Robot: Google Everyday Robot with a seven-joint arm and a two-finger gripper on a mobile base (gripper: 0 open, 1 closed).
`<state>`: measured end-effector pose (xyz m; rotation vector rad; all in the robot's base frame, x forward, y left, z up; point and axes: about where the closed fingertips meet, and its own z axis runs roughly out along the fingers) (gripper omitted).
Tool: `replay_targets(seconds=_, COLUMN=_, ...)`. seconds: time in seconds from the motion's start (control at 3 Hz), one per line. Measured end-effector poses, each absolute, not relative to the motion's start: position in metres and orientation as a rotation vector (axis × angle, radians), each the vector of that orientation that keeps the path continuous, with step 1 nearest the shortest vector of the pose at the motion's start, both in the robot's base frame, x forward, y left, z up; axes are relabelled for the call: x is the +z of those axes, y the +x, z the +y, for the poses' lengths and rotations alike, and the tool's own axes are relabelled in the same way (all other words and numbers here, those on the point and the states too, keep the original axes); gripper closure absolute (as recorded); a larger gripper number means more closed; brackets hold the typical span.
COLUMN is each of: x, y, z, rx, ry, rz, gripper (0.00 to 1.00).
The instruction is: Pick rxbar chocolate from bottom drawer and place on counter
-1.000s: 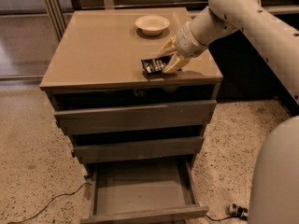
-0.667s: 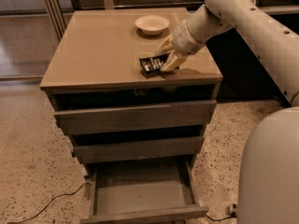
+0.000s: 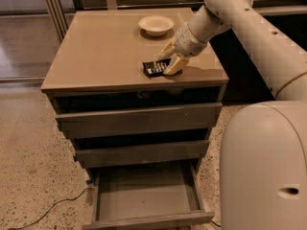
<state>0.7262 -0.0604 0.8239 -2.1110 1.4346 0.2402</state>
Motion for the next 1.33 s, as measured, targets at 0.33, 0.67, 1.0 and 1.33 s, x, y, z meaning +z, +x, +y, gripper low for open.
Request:
replay_targets(seconds=0.33, x=0.8271, y=0.7264, z=-0.0605, rx=0.245, ry=-2.113, rz=1.438, gripper=1.00)
replay_targets(seconds=0.67, x=0.8260, y=0.7270, z=-0.0614, rx=0.260, ry=-2.115, rz=1.450, gripper=0.83)
replay_targets(seconds=1.0, x=0.8259, y=0.7269, z=-0.0622, rx=0.270, ry=-2.115, rz=1.457, gripper=0.60)
replay_targets(seconds=1.33, x=0.8261, y=0.7269, z=-0.0622, rx=0.270, ry=-2.115, rz=1.457, gripper=0.37)
